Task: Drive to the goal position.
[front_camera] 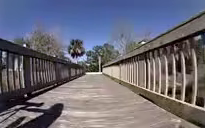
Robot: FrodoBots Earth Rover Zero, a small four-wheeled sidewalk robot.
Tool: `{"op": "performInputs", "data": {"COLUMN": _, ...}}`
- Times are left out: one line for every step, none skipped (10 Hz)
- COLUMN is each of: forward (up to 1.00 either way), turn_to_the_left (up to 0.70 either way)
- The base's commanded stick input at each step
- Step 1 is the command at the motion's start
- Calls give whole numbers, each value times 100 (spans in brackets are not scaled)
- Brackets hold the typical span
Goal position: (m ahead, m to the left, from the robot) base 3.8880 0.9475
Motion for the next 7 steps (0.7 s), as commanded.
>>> {"op": "performInputs", "data": {"forward": 70, "turn_to_the_left": 17}}
{"op": "performInputs", "data": {"forward": 70, "turn_to_the_left": 18}}
{"op": "performInputs", "data": {"forward": 70, "turn_to_the_left": 18}}
{"op": "performInputs", "data": {"forward": 70, "turn_to_the_left": 19}}
{"op": "performInputs", "data": {"forward": 70, "turn_to_the_left": 13}}
{"op": "performInputs", "data": {"forward": 70, "turn_to_the_left": 6}}
{"op": "performInputs", "data": {"forward": 70, "turn_to_the_left": 3}}
